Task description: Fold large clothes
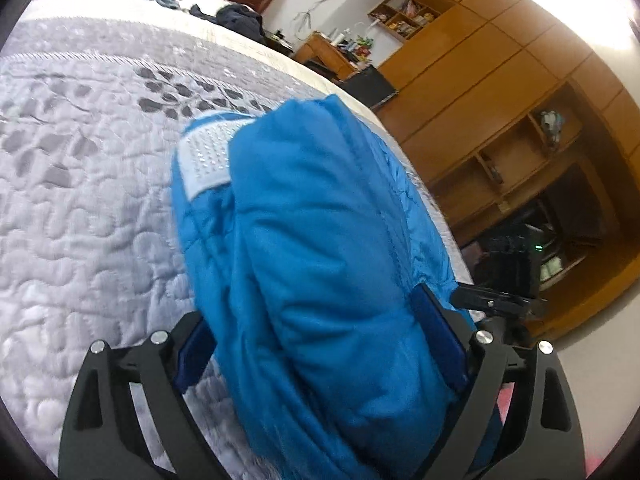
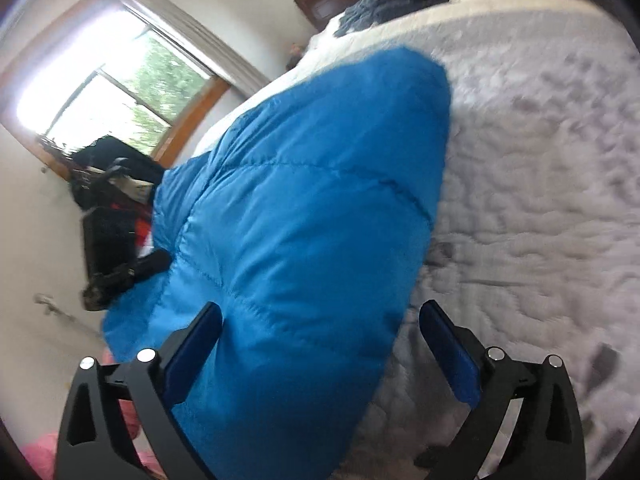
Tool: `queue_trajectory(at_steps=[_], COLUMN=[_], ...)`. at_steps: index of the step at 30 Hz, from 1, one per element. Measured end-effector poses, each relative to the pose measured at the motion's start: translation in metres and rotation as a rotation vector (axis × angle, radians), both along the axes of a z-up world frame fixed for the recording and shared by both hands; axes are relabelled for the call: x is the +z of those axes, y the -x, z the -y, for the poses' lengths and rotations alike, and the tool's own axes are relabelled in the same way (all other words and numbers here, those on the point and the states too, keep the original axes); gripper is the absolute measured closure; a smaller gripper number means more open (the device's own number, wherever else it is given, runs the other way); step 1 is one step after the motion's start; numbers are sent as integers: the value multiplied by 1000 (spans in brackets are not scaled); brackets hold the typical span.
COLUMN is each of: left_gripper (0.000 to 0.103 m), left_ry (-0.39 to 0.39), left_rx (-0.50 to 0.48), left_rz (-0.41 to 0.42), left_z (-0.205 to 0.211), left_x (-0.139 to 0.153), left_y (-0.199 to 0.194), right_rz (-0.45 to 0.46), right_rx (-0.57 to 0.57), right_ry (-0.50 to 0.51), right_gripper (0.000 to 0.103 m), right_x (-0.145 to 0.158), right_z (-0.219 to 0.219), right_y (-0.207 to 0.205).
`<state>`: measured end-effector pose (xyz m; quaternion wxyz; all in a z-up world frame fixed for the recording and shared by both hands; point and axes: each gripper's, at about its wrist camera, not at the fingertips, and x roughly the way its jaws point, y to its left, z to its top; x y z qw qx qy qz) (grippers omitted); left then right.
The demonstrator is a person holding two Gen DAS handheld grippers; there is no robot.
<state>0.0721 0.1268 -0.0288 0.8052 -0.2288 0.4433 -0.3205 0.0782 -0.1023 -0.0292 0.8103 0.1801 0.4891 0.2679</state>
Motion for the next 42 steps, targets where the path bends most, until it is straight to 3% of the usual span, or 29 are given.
queue_trajectory(at_steps=[4,7,12,17,23,30,42], left_gripper=[13,12,6,3,3,3,3], left_ry=[-60,-108,-256,-389,-407,-489,-522], left_rx=[73,129,214,274,322,378,373], left_rz=[11,84,184,250,267,274,248], left_z=[-8,-19,-20,-10,7,21,33], left_x=[15,31,64,85,102,104,98], left_y=[20,41,80,120,154,177,204], right_rz=[68,102,186,242,266,268,254], right_rx=[-84,-151,-312,-347,-363,-355,-345], right_ry=[136,237,350,478,532,535,552], right_gripper=[4,4,4,4,4,4,4], right_x=[22,30,43,56,66,74,71], right_z=[4,5,2,-13,-23,-36,-52], right_y=[24,41,67,78,101,131,159])
